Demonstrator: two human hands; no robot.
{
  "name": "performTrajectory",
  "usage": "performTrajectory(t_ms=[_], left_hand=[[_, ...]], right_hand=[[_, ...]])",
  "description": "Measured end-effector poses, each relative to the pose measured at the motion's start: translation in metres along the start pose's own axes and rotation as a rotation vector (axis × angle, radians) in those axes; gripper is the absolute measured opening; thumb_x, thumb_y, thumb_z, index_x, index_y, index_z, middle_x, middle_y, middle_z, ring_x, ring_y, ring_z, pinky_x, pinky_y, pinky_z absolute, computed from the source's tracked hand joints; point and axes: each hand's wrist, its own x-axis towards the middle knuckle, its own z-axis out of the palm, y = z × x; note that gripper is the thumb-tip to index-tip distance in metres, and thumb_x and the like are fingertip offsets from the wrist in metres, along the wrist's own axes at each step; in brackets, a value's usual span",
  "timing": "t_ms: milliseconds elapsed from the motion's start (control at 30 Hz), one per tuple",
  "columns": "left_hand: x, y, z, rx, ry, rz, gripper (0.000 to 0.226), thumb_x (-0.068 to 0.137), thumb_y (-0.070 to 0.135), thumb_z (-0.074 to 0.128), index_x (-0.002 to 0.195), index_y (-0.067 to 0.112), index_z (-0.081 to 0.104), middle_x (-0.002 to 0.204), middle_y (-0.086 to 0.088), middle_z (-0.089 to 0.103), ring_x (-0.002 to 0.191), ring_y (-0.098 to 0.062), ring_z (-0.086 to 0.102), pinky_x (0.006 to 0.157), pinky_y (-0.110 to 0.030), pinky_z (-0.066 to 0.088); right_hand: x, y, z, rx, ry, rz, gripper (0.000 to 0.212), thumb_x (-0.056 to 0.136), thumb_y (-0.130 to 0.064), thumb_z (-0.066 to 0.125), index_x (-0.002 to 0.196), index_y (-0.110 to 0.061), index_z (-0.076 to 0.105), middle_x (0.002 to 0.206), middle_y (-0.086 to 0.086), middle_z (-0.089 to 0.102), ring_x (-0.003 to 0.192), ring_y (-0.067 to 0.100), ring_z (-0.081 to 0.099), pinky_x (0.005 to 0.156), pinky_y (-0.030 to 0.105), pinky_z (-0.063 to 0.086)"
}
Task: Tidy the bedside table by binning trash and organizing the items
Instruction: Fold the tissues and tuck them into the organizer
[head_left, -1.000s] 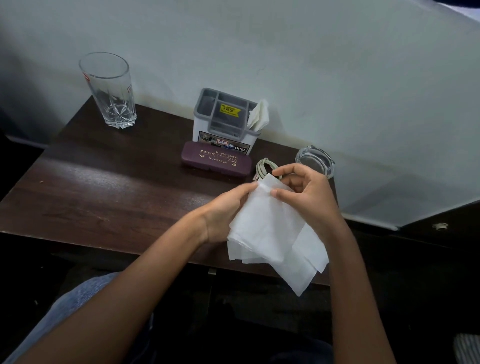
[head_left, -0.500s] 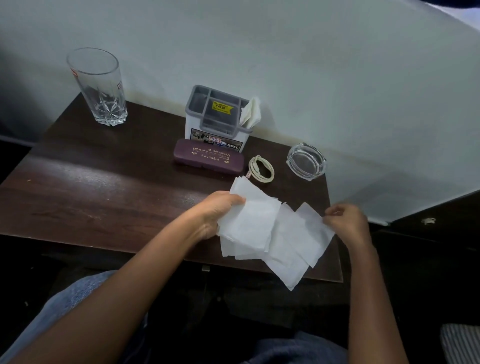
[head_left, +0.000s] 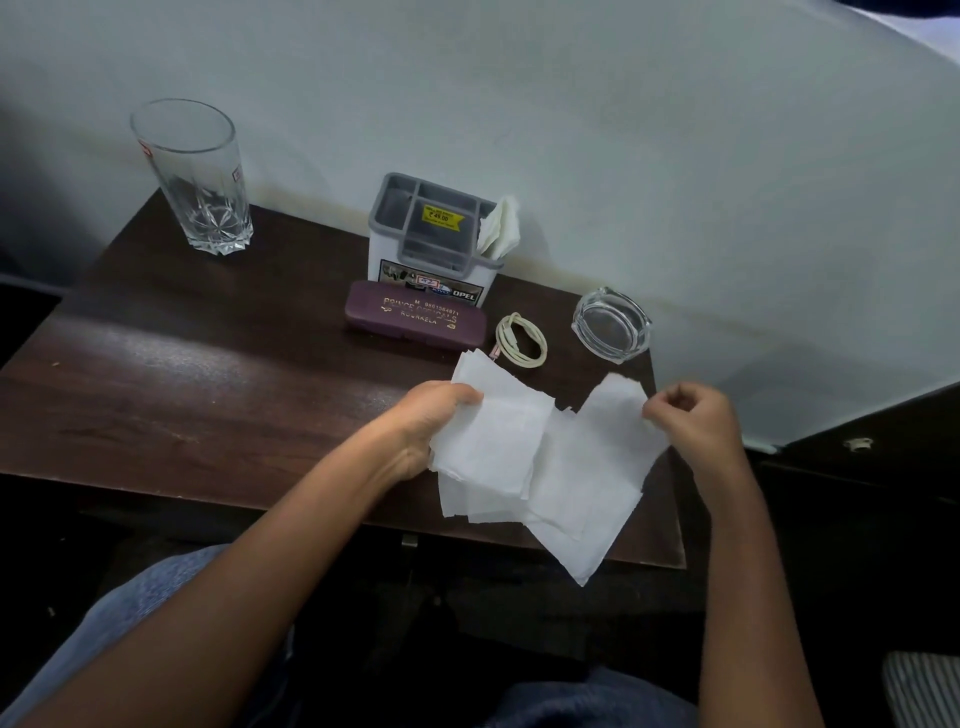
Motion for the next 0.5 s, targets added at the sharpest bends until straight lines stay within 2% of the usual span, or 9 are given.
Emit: performTrajectory(t_ms=[67, 167, 300, 400, 500], left_hand=[[-0.001, 0.001, 0.0, -0.015, 0.005, 0.008, 0.016, 0.092, 0.013, 0.051, 0.104, 0.008, 0.06, 0.095, -0.01, 0.067, 0.085, -0.026, 0.064, 0.076, -0.037, 0.052], [0.0, 0.001, 0.001, -0.029, 0.004, 0.013, 0.016, 0.092, 0.013, 0.051, 0.103, 0.007, 0.06, 0.093, -0.01, 0.068, 0.082, -0.026, 0.064, 0.075, -0.037, 0.053], [0.001, 0.001, 0.0, -0.033, -0.001, 0.029, 0.015, 0.092, 0.014, 0.051, 0.101, 0.007, 0.062, 0.091, -0.01, 0.069, 0.08, -0.025, 0.065, 0.073, -0.035, 0.053], [0.001, 0.0, 0.0, -0.048, -0.025, 0.036, 0.017, 0.092, 0.014, 0.05, 0.098, 0.007, 0.064, 0.091, -0.01, 0.069, 0.079, -0.024, 0.065, 0.073, -0.033, 0.052], [0.001, 0.001, 0.003, -0.105, -0.101, 0.016, 0.026, 0.092, 0.017, 0.052, 0.112, 0.004, 0.064, 0.097, -0.011, 0.07, 0.08, -0.024, 0.066, 0.071, -0.032, 0.054]], right_hand=[[-0.008, -0.017, -0.003, 0.132, -0.067, -0.094, 0.022, 0.077, 0.007, 0.059, 0.063, -0.009, 0.053, 0.061, 0.006, 0.051, 0.059, 0.014, 0.044, 0.053, 0.02, 0.036], [-0.02, -0.039, -0.004, 0.337, -0.262, -0.167, 0.024, 0.076, 0.01, 0.061, 0.067, -0.012, 0.056, 0.062, 0.004, 0.055, 0.058, 0.014, 0.049, 0.054, 0.021, 0.041], [-0.03, -0.063, 0.002, 0.559, -0.541, -0.187, 0.02, 0.065, 0.002, 0.062, 0.072, -0.016, 0.06, 0.061, 0.0, 0.059, 0.055, 0.012, 0.054, 0.052, 0.021, 0.045], [-0.035, -0.071, 0.011, 0.623, -0.712, -0.176, 0.027, 0.063, 0.003, 0.065, 0.083, -0.015, 0.064, 0.069, 0.006, 0.065, 0.058, 0.016, 0.06, 0.056, 0.025, 0.05], [-0.04, -0.073, 0.027, 0.586, -0.753, -0.15, 0.032, 0.068, 0.006, 0.066, 0.093, -0.014, 0.065, 0.075, 0.011, 0.063, 0.063, 0.019, 0.059, 0.059, 0.028, 0.05]])
